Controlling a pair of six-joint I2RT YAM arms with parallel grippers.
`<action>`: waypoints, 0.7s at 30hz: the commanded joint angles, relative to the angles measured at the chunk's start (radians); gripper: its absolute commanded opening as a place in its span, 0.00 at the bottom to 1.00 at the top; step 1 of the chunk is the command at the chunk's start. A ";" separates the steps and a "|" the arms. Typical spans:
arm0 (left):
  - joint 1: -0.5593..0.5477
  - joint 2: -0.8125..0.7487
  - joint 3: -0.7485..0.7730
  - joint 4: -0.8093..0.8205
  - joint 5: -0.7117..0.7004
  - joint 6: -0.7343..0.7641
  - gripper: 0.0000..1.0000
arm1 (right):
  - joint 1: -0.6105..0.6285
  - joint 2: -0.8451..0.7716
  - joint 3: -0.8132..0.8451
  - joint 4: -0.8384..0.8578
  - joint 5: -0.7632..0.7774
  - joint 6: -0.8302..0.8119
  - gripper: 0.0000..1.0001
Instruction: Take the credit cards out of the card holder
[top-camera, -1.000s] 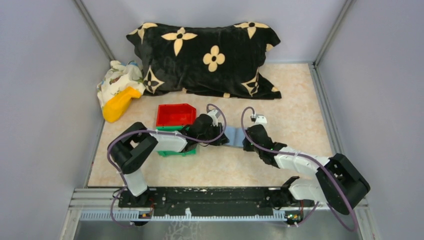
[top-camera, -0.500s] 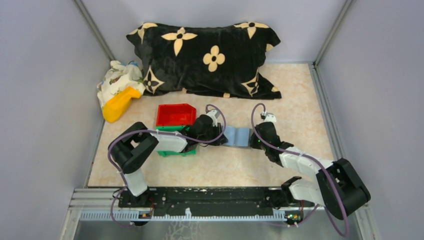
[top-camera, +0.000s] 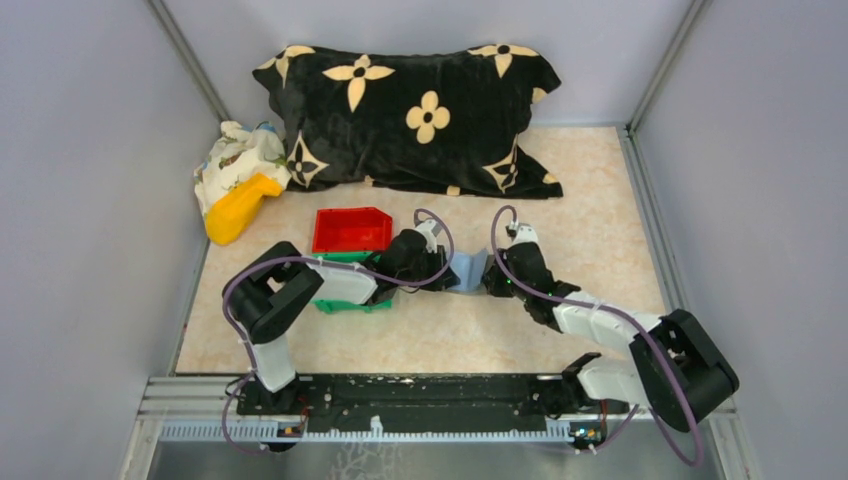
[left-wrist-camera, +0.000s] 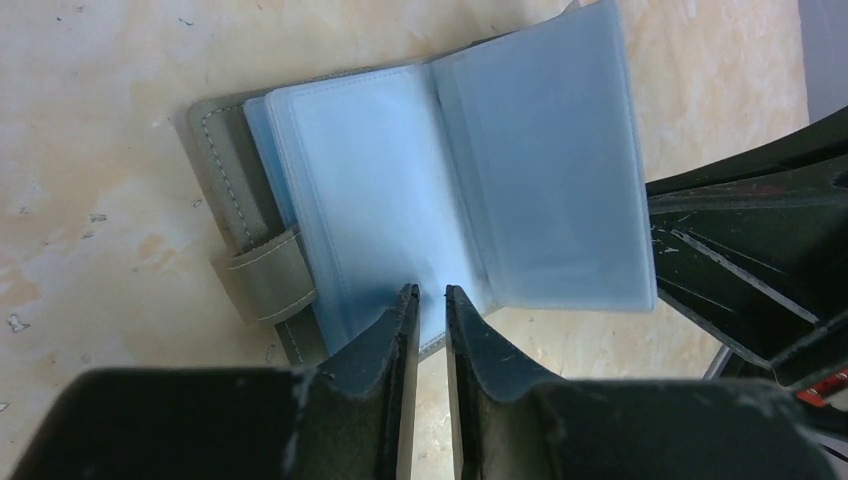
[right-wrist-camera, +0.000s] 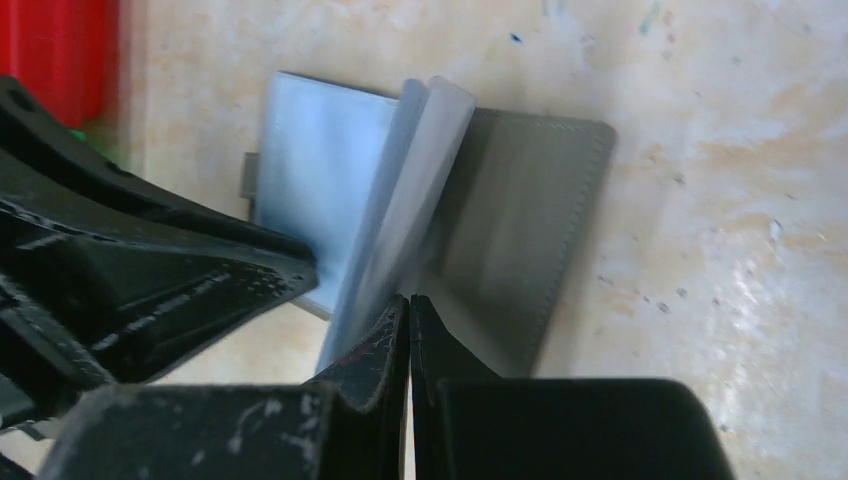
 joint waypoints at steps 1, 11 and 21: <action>0.000 0.001 0.003 -0.036 -0.001 0.004 0.22 | 0.033 0.046 0.088 0.088 -0.012 -0.025 0.00; 0.012 -0.314 -0.036 -0.293 -0.246 -0.006 0.36 | 0.044 0.068 0.098 0.094 -0.003 -0.019 0.00; 0.126 -0.666 -0.239 -0.135 -0.142 -0.055 0.99 | 0.044 -0.129 0.100 -0.029 0.064 -0.045 0.14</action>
